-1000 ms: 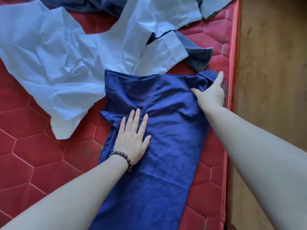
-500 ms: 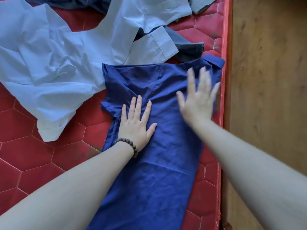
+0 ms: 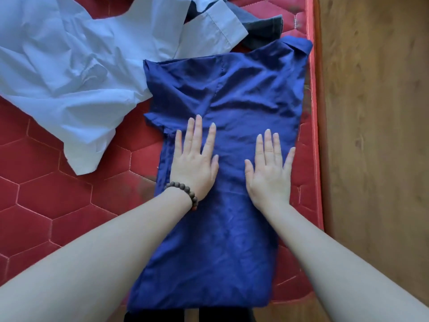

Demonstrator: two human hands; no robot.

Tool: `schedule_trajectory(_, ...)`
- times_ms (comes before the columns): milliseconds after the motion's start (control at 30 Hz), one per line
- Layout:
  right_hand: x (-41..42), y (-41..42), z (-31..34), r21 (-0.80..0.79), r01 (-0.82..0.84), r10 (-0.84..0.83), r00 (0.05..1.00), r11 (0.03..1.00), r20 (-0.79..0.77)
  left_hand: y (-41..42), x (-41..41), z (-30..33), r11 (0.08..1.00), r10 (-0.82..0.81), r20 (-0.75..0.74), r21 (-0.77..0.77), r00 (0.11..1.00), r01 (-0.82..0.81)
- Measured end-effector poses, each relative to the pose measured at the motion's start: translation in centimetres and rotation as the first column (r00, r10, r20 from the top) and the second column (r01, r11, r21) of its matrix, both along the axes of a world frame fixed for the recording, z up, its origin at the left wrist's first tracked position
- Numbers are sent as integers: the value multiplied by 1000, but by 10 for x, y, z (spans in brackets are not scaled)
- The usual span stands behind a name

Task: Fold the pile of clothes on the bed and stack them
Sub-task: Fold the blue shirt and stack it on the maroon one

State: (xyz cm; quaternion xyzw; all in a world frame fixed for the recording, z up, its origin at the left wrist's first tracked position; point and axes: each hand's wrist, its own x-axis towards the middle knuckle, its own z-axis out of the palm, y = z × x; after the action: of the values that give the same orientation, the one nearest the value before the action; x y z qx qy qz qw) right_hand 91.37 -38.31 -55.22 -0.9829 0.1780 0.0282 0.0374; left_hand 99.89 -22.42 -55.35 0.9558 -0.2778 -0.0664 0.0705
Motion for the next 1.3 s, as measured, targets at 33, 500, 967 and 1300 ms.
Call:
schedule_trajectory(33,-10,23,0,16,-38,38,999,999,25,8,-24,-1,996,-88,-9,-32,996,88)
schedule_trajectory(500,-188,111,2,-34,207,-209,961,978,-183,166,-94,-5,966,-131,-145,204,981,159)
schedule_trajectory(967,-3,84,-11,166,-92,87,995,982,39,54,-29,-5,989,-125,-114,-91,986,115)
schedule_trajectory(1300,220,27,28,347,-362,340,932,865,124,48,1,-15,996,-85,-55,1,995,85)
